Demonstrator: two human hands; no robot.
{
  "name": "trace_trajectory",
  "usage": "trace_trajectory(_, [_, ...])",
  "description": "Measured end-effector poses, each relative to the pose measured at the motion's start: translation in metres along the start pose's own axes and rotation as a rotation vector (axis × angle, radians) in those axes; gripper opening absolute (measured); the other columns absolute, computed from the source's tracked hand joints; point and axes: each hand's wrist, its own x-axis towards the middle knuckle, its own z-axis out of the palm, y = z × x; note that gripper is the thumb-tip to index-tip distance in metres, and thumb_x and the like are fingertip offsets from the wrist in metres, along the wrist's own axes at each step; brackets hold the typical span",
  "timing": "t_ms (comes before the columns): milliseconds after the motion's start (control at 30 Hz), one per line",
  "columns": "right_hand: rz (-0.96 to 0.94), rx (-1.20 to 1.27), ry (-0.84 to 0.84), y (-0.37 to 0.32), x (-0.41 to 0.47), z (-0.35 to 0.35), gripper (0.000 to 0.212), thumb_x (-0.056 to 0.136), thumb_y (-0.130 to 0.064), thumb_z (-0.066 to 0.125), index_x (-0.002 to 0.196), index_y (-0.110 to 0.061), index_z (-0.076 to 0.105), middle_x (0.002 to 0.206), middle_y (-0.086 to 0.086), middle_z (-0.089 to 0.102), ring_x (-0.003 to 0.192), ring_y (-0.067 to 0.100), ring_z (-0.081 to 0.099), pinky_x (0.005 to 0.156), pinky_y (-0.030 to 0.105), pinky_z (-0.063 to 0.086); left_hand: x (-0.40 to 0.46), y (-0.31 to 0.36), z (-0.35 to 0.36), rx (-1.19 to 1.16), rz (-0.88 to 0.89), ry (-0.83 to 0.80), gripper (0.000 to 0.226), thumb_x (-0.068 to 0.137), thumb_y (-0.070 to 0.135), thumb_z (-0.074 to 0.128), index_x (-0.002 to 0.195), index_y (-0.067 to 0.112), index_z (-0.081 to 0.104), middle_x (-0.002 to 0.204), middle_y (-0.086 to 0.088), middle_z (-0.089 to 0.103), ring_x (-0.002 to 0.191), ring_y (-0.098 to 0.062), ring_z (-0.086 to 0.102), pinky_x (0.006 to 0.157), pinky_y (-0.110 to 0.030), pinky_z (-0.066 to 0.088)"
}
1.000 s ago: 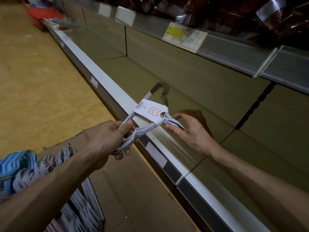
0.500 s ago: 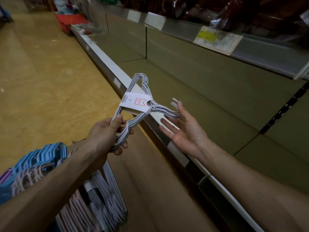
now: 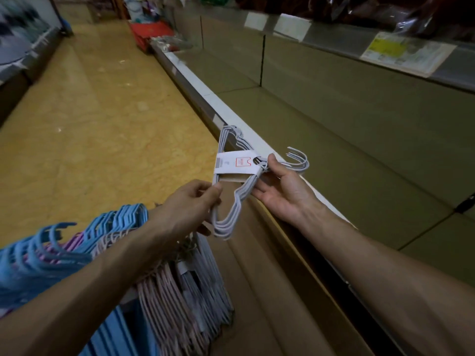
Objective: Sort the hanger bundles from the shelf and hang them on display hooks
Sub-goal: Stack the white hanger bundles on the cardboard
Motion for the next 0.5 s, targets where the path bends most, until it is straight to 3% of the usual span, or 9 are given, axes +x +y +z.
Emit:
trace_trajectory(67, [0.015,-0.036,0.029,0.006,0.002,-0.005,0.028,0.096,-0.021,0.061,0.121,-0.009,0.059,0.128,0.017,0.066,0.112,0.035,0.067,0.075,0.051,0.059,-0.004,-0.005,-0.012,0.103,0.082,0.114,0.033,0.097,0.047,0.052,0.123,0.026,0.055,0.105,0.005,0.066,0.076,-0.011,0.070,0.066,-0.036,0.060])
trace_trajectory(167, [0.059,-0.089,0.070,0.019,0.003,-0.017,0.033,0.099,-0.022,0.057,0.126,-0.003,0.059,0.123,0.018,0.069,0.110,0.033,0.068,0.074,0.048,0.060,-0.012,-0.009,-0.028,0.120,0.173,0.207,0.029,0.098,0.043,0.051,0.124,0.030,0.054,0.108,0.008,0.064,0.073,-0.004,0.069,0.063,-0.029,0.057])
trace_trajectory(333, [0.088,-0.345,0.152,0.042,0.000,-0.039,0.025,0.100,-0.019,0.054,0.113,0.001,0.063,0.110,0.021,0.073,0.103,0.034,0.071,0.090,0.049,0.056,-0.022,-0.012,-0.043,0.099,0.203,0.230,0.025,0.100,0.039,0.048,0.122,0.029,0.055,0.112,0.007,0.063,0.079,-0.004,0.069,0.073,-0.034,0.059])
trace_trajectory(500, [-0.031,-0.759,0.182,0.066,-0.002,-0.040,0.019,0.096,-0.020,0.064,0.112,-0.011,0.065,0.091,0.001,0.078,0.083,0.018,0.075,0.059,0.028,0.058,-0.026,-0.009,-0.049,0.087,0.234,0.258,0.028,0.100,0.039,0.048,0.125,0.028,0.054,0.112,0.007,0.063,0.078,0.001,0.068,0.064,-0.021,0.054])
